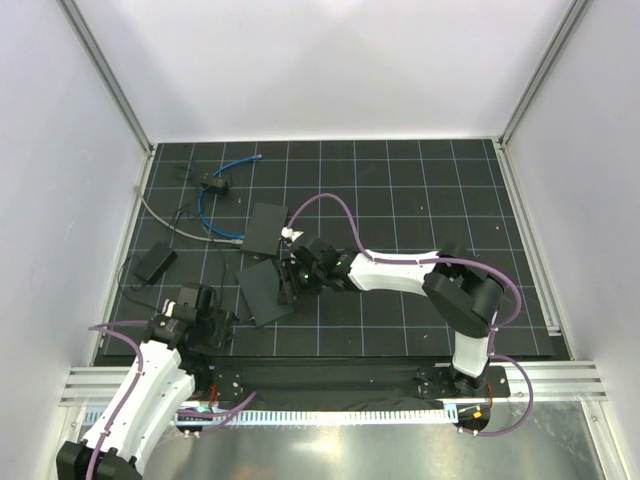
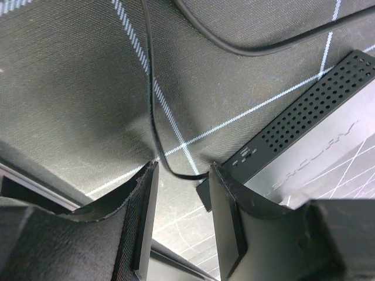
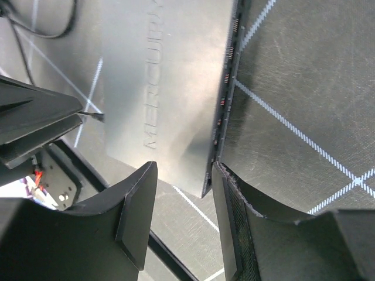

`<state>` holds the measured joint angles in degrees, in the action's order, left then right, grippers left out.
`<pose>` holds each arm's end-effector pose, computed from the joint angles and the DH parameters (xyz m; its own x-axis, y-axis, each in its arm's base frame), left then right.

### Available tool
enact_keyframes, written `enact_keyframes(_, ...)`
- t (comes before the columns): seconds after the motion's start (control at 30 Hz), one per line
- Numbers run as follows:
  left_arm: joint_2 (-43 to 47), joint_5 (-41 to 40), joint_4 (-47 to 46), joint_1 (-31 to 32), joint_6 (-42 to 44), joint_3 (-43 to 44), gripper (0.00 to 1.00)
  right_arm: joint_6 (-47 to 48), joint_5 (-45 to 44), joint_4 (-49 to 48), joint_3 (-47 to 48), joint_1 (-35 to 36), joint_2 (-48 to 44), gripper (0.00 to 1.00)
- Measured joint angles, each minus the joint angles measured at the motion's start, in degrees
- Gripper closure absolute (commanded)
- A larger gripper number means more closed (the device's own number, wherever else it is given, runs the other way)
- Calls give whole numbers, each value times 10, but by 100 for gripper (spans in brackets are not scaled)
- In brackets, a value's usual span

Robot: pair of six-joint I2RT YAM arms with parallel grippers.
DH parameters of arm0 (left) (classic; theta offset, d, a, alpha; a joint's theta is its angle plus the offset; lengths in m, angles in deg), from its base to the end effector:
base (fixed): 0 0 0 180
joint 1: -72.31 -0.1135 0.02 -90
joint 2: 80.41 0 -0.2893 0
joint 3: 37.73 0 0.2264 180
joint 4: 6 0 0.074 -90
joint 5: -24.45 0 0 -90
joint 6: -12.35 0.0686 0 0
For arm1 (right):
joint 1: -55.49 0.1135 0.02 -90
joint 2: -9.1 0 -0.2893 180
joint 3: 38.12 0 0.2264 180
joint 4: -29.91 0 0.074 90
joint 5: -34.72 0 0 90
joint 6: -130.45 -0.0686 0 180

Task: Pull the plug from the switch port

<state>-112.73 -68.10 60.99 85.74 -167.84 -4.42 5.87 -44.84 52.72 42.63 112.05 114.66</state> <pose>0.0589 -0.0109 0.1419 -0.2115 -0.9766 -0.0393 -0.8893 0.2089 -0.4069 0.2092 0.3394 0.1927 -0.8391 -0.2578 -0.4790 -0.5001 0.7121 0.4928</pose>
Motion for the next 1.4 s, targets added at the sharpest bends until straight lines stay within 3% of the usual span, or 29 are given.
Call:
enact_keyframes(0.3,-18,2,-37,0,-58,0,58,-5,-16,3,5,11,29,50)
enact_keyframes(0.7,-124,22,-49,0,-119,24,63,-46,-27,-32,3,42,38,52)
enact_keyframes(0.83,-105,17,-47,0,-136,24,74,-50,-31,-39,3,50,41,52)
enact_keyframes(1.07,-98,16,-47,0,-147,23,84,-15,-69,10,31,53,40,48)
enact_keyframes(1.13,-98,16,-53,0,-149,18,83,5,-90,39,49,54,38,48)
enact_keyframes(1.23,-97,15,-57,0,-153,12,70,33,-106,73,82,54,36,48)
enact_keyframes(1.4,-101,11,-60,0,-159,4,69,60,-102,96,136,52,36,48)
